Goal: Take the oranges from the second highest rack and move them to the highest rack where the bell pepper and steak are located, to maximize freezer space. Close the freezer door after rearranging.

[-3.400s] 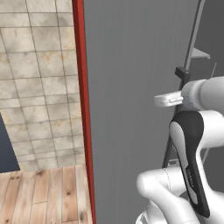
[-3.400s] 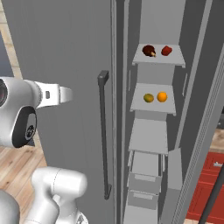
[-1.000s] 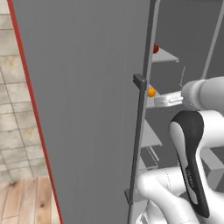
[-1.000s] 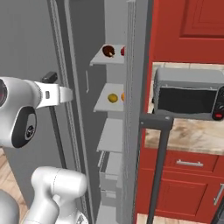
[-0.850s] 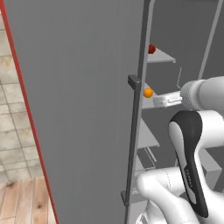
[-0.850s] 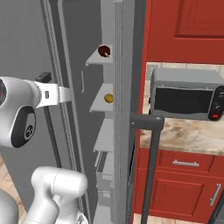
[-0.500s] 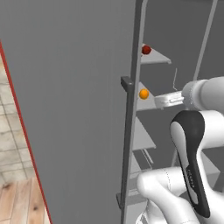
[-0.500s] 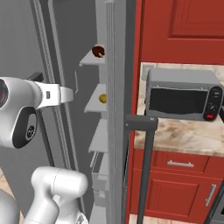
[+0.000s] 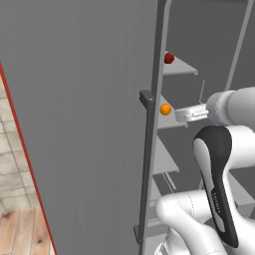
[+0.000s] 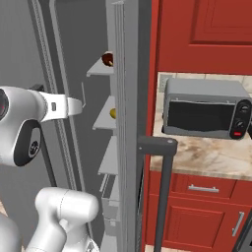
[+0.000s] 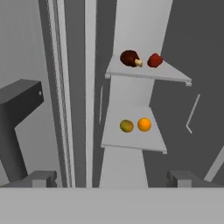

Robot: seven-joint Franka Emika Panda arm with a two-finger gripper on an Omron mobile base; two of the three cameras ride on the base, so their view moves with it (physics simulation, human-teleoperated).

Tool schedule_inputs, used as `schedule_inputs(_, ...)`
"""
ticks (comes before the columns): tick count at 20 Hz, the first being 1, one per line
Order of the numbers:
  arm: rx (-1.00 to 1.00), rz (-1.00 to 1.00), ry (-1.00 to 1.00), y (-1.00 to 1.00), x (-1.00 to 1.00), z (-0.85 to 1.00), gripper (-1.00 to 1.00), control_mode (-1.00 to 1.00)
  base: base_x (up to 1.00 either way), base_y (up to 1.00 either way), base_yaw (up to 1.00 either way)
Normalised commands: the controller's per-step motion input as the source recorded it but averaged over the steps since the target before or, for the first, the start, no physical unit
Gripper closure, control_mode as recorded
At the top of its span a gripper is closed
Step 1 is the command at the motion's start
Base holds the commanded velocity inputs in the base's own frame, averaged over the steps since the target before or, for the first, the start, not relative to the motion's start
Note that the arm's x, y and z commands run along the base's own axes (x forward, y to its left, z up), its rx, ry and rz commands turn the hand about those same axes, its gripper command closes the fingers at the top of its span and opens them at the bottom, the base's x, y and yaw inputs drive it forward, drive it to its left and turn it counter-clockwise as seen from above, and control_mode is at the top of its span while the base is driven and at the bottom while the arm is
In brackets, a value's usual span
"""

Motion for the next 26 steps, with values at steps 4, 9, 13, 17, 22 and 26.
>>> schedule_inputs(4, 0.0, 0.0, 0.0, 0.0, 0.0, 0.0, -1.0, 1.0, 0.0, -0.14, 0.0)
schedule_inputs(9, 0.0, 0.0, 0.0, 0.0, 0.0, 0.0, -1.0, 1.0, 0.0, -0.02, -0.01)
schedule_inputs(13, 0.0, -0.1, 0.1, -0.2, 0.14, -0.13, -1.0, -1.0, 0.0, 0.0, 0.0)
schedule_inputs(17, 0.0, -0.15, 0.21, -0.41, 0.49, -0.3, -1.0, -1.0, 0.0, 0.0, 0.0)
schedule_inputs(22, 0.0, -0.09, 0.07, -0.27, 0.66, -0.35, -1.0, -1.0, 0.0, 0.0, 0.0)
schedule_inputs(26, 0.03, 0.0, 0.01, -0.22, 0.54, -0.4, -1.0, -1.0, 0.0, 0.0, 0.0)
